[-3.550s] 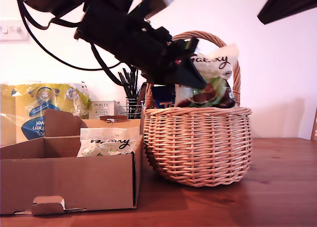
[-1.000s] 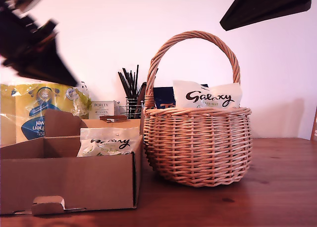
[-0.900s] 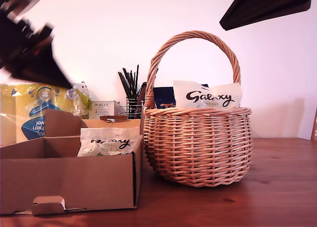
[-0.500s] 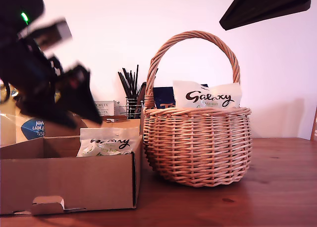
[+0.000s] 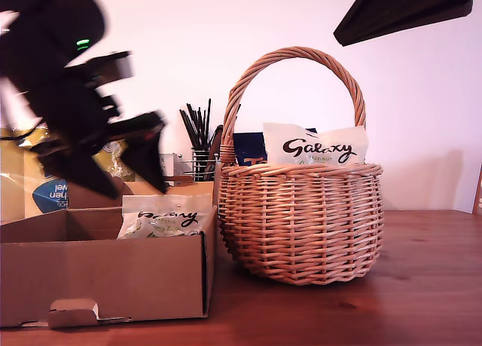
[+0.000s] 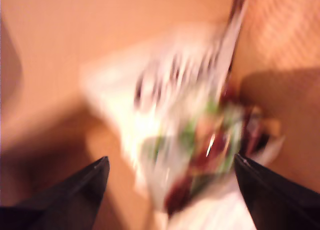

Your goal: Move the bags of Easter eggs from the cardboard box on the left into the woven basket on the right side.

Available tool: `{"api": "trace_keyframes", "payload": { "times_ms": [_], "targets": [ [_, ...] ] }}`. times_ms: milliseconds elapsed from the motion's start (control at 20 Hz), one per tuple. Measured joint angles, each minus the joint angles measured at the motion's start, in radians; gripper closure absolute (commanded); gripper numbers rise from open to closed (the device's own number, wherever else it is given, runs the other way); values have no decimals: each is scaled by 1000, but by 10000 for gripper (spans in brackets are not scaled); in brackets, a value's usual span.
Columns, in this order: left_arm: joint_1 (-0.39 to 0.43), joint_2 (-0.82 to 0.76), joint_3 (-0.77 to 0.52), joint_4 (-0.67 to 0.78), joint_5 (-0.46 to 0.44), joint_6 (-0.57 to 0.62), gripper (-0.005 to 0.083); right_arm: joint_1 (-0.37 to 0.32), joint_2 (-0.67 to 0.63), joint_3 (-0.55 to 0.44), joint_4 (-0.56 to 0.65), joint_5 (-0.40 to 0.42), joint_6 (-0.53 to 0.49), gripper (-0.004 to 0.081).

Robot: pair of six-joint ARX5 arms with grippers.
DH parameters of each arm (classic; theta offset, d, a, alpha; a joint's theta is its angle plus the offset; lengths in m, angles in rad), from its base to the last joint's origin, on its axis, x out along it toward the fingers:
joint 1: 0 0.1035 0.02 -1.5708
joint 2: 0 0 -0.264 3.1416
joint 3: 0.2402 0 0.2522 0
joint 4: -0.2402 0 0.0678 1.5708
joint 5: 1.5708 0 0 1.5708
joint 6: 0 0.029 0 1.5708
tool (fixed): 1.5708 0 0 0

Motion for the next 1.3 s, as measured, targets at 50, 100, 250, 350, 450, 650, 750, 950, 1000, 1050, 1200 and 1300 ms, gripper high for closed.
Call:
{"api": "trace_keyframes", "payload": {
  "times_ms": [50,100,250,350,450,650,750,950,1000,1050,1200,1300],
  "targets": [
    [0,32,16,-22,-8,0,44,0,0,0,0,0,0,782],
    [0,64,24,-45,-17,-3,44,0,0,0,0,0,0,782],
    [0,127,45,-105,-27,-46,44,0,0,0,0,0,0,782],
    [0,132,56,-104,-29,-64,46,0,0,0,0,0,0,782],
    [-6,132,65,-104,-29,-78,46,0,0,0,0,0,0,782],
    [-27,146,66,-106,-26,-95,46,0,0,0,0,0,0,782],
    [-40,170,66,-105,-23,-105,46,0,0,0,0,0,0,782],
    [-57,174,66,-97,-21,-107,50,0,0,0,0,0,0,782],
    [-58,174,66,-96,-16,-111,69,0,0,0,0,0,0,782],
    [-58,174,66,-94,-5,-112,112,0,0,0,0,0,0,782],
    [-58,174,66,-72,34,-133,330,0,0,0,0,0,0,782],
    [-58,174,66,-67,42,-138,444,0,0,0,0,0,0,782]
  ]
}}
